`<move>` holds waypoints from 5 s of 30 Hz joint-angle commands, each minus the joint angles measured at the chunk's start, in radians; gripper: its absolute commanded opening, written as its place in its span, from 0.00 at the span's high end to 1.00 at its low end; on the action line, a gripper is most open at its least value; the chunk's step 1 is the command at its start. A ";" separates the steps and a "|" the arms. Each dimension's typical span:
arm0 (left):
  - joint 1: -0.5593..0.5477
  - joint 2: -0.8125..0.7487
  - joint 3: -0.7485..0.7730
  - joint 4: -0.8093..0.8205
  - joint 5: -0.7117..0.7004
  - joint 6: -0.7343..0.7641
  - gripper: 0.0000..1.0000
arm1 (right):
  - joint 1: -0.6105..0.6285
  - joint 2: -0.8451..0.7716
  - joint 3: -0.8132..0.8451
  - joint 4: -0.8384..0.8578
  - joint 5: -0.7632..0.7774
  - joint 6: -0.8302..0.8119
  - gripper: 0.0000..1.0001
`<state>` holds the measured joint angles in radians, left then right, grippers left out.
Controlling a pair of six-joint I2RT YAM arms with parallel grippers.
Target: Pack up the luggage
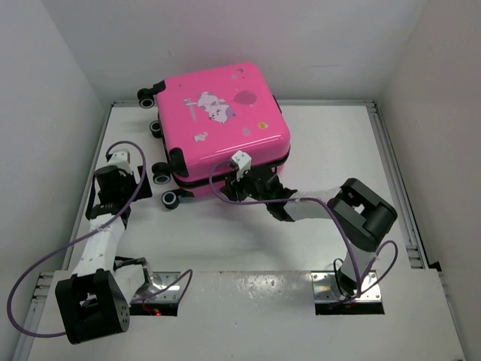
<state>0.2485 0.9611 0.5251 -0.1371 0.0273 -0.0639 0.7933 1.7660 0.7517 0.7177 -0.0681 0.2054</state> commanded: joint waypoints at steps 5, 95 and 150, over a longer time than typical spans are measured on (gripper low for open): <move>0.003 0.007 0.013 0.010 0.008 0.001 0.01 | 0.012 0.009 0.078 0.150 0.094 0.029 0.57; -0.092 0.386 0.532 -0.559 0.562 0.825 1.00 | -0.114 -0.211 -0.106 -0.010 0.179 -0.162 1.00; -0.035 0.751 0.984 -0.199 0.134 0.450 0.53 | -0.667 0.631 0.792 0.338 -0.016 -0.248 1.00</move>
<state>0.1612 1.7184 1.4631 -0.4946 0.3698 0.7811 0.1825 2.3493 1.4078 0.9668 -0.2062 -0.0608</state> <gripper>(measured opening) 0.592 0.003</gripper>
